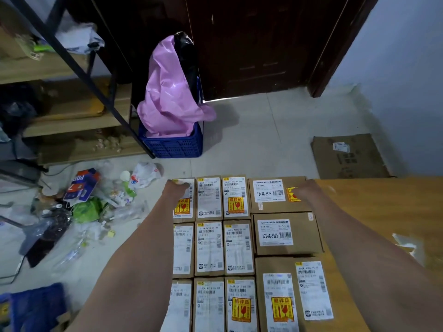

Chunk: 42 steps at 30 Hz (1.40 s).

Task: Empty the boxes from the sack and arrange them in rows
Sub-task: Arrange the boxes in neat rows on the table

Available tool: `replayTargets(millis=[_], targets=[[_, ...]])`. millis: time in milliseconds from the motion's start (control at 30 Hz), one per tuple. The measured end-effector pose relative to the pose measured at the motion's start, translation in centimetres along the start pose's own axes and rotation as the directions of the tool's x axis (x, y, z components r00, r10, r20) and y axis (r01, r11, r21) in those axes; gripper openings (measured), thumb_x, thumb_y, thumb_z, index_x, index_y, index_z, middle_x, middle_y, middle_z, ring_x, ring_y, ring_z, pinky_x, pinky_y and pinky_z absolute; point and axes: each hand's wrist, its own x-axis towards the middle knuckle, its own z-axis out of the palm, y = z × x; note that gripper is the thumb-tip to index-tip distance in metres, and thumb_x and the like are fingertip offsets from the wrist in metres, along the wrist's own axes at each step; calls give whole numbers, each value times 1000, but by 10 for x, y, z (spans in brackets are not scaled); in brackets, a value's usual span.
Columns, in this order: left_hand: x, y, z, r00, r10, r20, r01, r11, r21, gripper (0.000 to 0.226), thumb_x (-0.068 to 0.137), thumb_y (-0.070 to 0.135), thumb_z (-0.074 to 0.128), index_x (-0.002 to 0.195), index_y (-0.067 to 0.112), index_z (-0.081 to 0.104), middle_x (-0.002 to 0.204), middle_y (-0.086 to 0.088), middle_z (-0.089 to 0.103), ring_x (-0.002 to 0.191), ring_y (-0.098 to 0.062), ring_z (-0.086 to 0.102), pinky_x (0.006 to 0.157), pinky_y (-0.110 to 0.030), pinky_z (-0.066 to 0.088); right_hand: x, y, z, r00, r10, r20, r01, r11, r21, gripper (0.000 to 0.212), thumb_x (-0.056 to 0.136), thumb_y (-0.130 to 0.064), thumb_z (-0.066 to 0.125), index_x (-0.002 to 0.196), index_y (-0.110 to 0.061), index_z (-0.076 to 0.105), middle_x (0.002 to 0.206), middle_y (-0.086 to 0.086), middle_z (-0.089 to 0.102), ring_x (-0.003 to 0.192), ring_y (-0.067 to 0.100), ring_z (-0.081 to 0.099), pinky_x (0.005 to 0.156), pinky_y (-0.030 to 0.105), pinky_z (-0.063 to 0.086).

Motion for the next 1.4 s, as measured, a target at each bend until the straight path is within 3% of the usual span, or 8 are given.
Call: replayTargets(millis=[100,333,500,600,767,1000,1200,1400], targets=[[54,-31,8,1000,-6,4,6,1000,19,82,51,42,83,122,10,59,116,-11,68,106,-32,64,93,-49,54,2,-2,1,999,37,10,-36,999,-29,38,86,-10,57,122,0,53,134,18,55,120,32,57,89,33,48],[-1,-5,1,999,35,17,-36,999,32,61,70,30,83,122,13,57,113,-6,69,104,-28,64,95,-49,53,5,4,9,994,108,-30,-108,994,-11,38,86,-3,60,123,0,53,120,17,63,112,32,61,72,29,43],[-15,1,4,999,52,16,-52,998,22,52,79,28,78,124,10,58,121,-8,67,107,-27,63,96,-41,50,3,5,5,995,103,-5,-103,995,10,37,87,-6,63,123,0,54,121,17,62,114,32,59,75,29,44],[-27,4,5,1000,17,13,-17,1000,18,69,90,39,66,145,6,39,144,-12,49,128,-33,50,103,-42,42,0,9,2,993,109,47,-111,992,54,42,88,-9,61,128,3,53,126,17,60,109,31,60,75,28,43],[-40,-9,-3,986,-165,26,156,968,197,90,89,59,56,153,6,20,156,-18,31,140,-41,35,107,-53,35,-8,30,2,964,98,246,-107,994,21,69,77,-39,80,133,-7,55,134,12,56,123,33,55,103,39,45],[-41,-40,-8,965,-244,94,209,937,278,96,80,75,53,145,6,39,146,-17,48,127,-41,50,102,-53,43,-39,40,4,935,159,317,-102,977,-190,57,96,-31,61,142,-1,46,145,16,46,131,32,47,106,40,41],[-52,-44,-2,982,-167,90,150,973,177,73,87,59,59,132,1,50,124,-17,62,109,-36,62,95,-46,51,-48,46,19,942,128,312,-83,985,-152,53,93,-31,66,137,-4,52,140,15,52,126,31,52,105,39,44],[-41,-62,-19,977,-188,99,180,980,85,91,72,69,60,134,3,49,121,-16,65,103,-38,65,89,-49,53,-55,56,18,948,122,295,-110,992,-58,61,85,-31,74,135,-4,53,139,13,52,125,32,52,104,40,45]])
